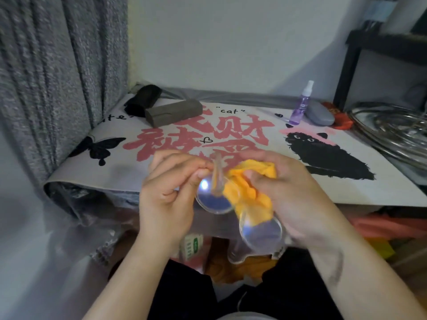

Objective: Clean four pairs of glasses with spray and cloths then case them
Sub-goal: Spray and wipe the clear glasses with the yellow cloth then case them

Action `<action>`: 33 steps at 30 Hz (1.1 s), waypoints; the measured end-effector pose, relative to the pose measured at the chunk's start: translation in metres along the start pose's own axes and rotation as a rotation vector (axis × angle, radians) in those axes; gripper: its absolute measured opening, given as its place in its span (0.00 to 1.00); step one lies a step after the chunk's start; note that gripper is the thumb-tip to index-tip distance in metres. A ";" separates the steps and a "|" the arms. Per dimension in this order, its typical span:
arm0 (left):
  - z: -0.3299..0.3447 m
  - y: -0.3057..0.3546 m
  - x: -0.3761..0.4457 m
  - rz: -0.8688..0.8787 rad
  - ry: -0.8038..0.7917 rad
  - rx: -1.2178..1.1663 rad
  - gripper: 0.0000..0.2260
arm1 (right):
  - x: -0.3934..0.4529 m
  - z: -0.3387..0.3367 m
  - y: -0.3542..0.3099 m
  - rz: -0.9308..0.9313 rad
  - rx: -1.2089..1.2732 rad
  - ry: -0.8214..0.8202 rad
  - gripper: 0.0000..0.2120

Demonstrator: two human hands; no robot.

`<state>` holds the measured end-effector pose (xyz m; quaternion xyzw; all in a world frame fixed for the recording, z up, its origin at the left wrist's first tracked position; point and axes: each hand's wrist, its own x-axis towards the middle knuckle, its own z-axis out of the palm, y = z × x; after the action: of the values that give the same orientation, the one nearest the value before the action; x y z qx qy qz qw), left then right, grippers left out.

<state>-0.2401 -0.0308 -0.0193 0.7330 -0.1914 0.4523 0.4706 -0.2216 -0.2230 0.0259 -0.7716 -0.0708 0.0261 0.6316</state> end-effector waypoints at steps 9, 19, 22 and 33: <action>-0.024 -0.013 0.006 -0.020 0.089 0.016 0.05 | 0.005 -0.056 -0.002 0.173 0.179 -0.317 0.20; -0.020 0.007 0.013 0.152 -0.054 0.049 0.05 | 0.012 -0.004 -0.031 0.148 -0.013 -0.844 0.20; -0.024 0.008 0.014 0.111 -0.058 0.070 0.04 | 0.010 0.007 -0.034 0.103 -0.106 -0.756 0.23; -0.029 0.008 0.018 0.064 -0.062 0.069 0.05 | -0.001 0.022 -0.039 0.113 -0.239 -0.610 0.16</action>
<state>-0.2505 -0.0073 0.0039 0.7561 -0.2133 0.4504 0.4242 -0.2286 -0.1945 0.0594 -0.7996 -0.2164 0.2822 0.4839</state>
